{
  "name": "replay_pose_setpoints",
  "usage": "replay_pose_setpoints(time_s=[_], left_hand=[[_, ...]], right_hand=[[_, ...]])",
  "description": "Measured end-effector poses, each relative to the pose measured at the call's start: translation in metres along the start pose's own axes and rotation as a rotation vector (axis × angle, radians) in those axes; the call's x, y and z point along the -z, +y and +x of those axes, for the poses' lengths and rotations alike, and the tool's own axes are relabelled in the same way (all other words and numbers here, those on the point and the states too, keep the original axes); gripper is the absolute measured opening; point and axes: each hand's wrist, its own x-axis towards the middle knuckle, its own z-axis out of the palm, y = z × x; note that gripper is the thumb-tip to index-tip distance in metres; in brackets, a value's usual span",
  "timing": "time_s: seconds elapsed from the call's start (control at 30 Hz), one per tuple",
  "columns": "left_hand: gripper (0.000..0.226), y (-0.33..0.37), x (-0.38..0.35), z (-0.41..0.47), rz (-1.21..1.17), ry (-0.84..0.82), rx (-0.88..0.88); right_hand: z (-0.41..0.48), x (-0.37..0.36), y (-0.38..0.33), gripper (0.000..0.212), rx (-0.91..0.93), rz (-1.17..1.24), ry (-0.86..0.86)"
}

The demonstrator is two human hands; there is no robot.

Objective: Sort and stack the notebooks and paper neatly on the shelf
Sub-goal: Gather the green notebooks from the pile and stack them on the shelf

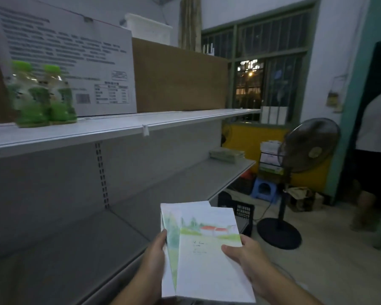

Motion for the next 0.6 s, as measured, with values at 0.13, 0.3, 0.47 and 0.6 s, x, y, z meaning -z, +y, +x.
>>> replay_pose_setpoints(time_s=[0.13,0.3,0.47,0.6], left_hand=[[0.039,-0.005,-0.026,0.072,-0.011,-0.109,0.055],[0.064,-0.002,-0.057,0.15,-0.135,-0.256,0.337],[0.051,-0.001,-0.092,0.213,-0.084,-0.349,0.407],[0.057,-0.005,-0.128,0.253,-0.034,-0.457,0.45]], right_hand=[[0.052,0.016,-0.015,0.02,0.009,-0.033,0.095],[0.109,0.034,-0.028,0.019,0.046,-0.117,0.194],[0.164,0.06,-0.025,0.025,0.055,-0.079,0.258],[0.212,0.088,-0.029,0.022,-0.008,-0.078,0.247]])
